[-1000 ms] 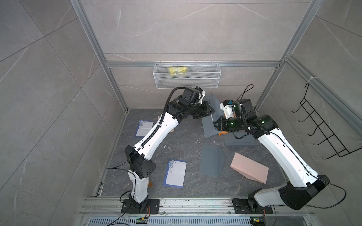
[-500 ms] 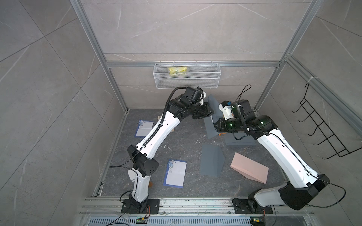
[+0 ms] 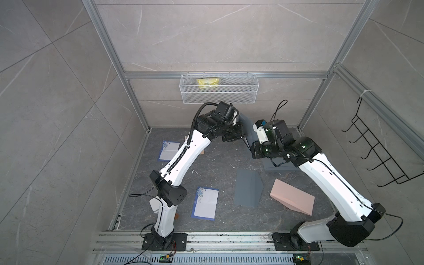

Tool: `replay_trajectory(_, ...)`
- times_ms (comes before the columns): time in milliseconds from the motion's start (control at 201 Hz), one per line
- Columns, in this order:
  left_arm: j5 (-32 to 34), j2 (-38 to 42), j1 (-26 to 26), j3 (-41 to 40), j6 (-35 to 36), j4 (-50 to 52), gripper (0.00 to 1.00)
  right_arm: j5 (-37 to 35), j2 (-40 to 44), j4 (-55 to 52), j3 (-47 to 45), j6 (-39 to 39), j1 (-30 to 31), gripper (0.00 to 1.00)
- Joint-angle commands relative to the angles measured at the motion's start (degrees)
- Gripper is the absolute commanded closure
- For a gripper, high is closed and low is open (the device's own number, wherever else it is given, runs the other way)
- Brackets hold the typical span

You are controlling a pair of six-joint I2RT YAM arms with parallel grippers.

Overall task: Take the letter paper out of the envelope
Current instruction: Take out the letter paper from the envelope.

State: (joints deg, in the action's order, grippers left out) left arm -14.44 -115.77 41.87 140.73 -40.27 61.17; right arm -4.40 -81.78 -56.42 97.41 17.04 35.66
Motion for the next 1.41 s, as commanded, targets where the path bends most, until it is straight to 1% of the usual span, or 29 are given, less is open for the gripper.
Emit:
replay_trajectory(0,4.0,-1.2,-0.6,1.0,1.6,4.9,0.72,-7.8,1.2,-0.3,2.5,-1.8,2.4,1.0)
replay_trajectory(174,6.5,-1.2,-0.6,1.5,1.8,7.3,0.71,-17.1,1.4,-0.4,2.5,-3.1,6.3,1.0)
replay_trajectory(408,8.9,-0.6,-0.6,1.5,1.8,8.4,0.71,-26.5,0.6,0.1,2.6,-4.3,12.7,1.0)
replay_trajectory(478,10.1,-0.3,-0.6,1.3,1.8,8.5,0.74,-27.9,0.4,0.2,2.4,-4.3,14.0,1.0)
replay_trajectory(537,10.8,0.0,-0.6,1.3,1.9,8.6,0.77,-28.2,0.2,0.4,2.4,-4.2,14.7,1.0)
replay_trajectory(602,11.3,0.3,-0.6,1.1,1.9,8.3,0.87,-28.1,0.1,0.4,2.3,-3.9,15.0,1.0)
replay_trajectory(642,11.5,0.5,-0.6,1.0,1.8,8.1,0.9,-28.1,0.0,0.4,2.3,-3.6,15.3,1.0)
replay_trajectory(801,11.9,1.6,-0.6,-0.2,1.5,6.9,0.96,-28.0,-0.5,0.2,2.4,-3.0,15.5,1.0)
replay_trajectory(881,12.3,1.9,-0.6,-0.5,1.2,6.8,1.0,-28.1,-0.6,0.3,2.4,-3.0,15.5,1.0)
replay_trajectory(1035,12.4,2.4,-0.6,-0.5,0.3,6.0,1.0,-27.8,-1.0,0.3,2.0,-2.9,15.4,1.0)
replay_trajectory(1179,12.0,3.3,-0.7,-0.6,-2.1,4.6,1.0,-27.3,-1.6,0.4,1.0,-2.5,15.4,1.0)
replay_trajectory(1408,10.5,5.7,-0.9,-1.7,-9.0,2.2,1.0,-27.5,-5.0,-1.6,1.1,-1.0,14.8,1.0)
